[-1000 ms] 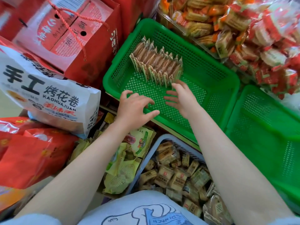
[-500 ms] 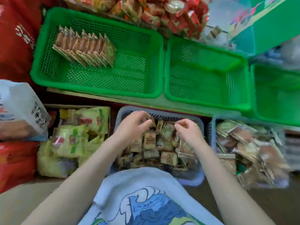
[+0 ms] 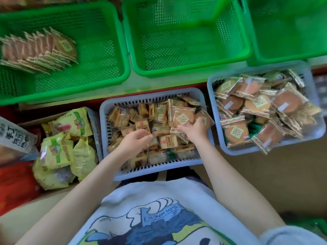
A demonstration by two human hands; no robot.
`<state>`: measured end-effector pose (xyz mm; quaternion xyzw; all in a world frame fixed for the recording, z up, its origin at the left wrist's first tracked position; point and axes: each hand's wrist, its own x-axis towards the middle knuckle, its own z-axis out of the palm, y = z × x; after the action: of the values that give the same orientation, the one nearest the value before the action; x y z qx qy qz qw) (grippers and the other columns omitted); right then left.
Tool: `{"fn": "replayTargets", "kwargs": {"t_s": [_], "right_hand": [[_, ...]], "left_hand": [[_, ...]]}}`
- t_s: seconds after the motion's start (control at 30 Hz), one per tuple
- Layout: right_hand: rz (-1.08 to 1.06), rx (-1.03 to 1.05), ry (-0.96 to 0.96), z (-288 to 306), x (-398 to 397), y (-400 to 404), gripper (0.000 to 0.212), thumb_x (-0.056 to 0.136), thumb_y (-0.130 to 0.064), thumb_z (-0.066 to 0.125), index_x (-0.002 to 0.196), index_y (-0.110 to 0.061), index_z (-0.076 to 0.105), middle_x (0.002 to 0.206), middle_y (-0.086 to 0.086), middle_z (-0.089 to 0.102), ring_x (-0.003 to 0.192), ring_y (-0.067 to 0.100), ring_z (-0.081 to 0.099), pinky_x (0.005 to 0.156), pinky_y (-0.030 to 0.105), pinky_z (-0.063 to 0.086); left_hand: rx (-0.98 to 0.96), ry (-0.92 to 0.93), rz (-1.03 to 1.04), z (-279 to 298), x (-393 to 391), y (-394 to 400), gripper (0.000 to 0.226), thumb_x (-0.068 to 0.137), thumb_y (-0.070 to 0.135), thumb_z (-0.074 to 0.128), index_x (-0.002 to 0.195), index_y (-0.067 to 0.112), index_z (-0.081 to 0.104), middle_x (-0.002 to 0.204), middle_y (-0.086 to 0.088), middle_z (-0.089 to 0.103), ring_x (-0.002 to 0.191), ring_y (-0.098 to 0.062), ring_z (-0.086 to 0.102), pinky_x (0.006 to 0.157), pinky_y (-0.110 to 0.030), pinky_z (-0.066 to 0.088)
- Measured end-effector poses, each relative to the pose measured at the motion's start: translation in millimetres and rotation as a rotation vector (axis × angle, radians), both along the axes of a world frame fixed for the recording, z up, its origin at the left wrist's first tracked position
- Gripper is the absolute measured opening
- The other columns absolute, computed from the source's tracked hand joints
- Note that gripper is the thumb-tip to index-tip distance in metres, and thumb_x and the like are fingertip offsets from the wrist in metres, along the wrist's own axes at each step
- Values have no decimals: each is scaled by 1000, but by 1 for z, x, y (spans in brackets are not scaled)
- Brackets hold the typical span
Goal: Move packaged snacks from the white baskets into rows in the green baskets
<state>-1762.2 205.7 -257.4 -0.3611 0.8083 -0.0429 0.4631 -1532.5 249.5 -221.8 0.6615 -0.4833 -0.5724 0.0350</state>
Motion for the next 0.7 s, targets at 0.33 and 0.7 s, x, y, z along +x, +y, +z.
{"fn": "replayTargets", "kwargs": {"t_s": [0.33, 0.7], "right_hand": [[128, -27, -512, 34, -13, 19, 22, 98, -49, 58, 100, -32, 71, 107, -15, 69, 109, 9, 60, 97, 34, 47], [-582, 163, -245, -15, -41, 1, 43, 97, -41, 57, 120, -6, 51, 85, 5, 56, 76, 19, 64, 73, 33, 60]], "left_hand": [[196, 361, 526, 16, -53, -18, 39, 92, 36, 69, 120, 11, 61, 105, -10, 75, 63, -6, 70, 66, -25, 57], [288, 367, 716, -10, -50, -11, 41, 91, 22, 71, 126, 5, 56, 101, -11, 77, 79, -21, 75, 69, -31, 62]]}}
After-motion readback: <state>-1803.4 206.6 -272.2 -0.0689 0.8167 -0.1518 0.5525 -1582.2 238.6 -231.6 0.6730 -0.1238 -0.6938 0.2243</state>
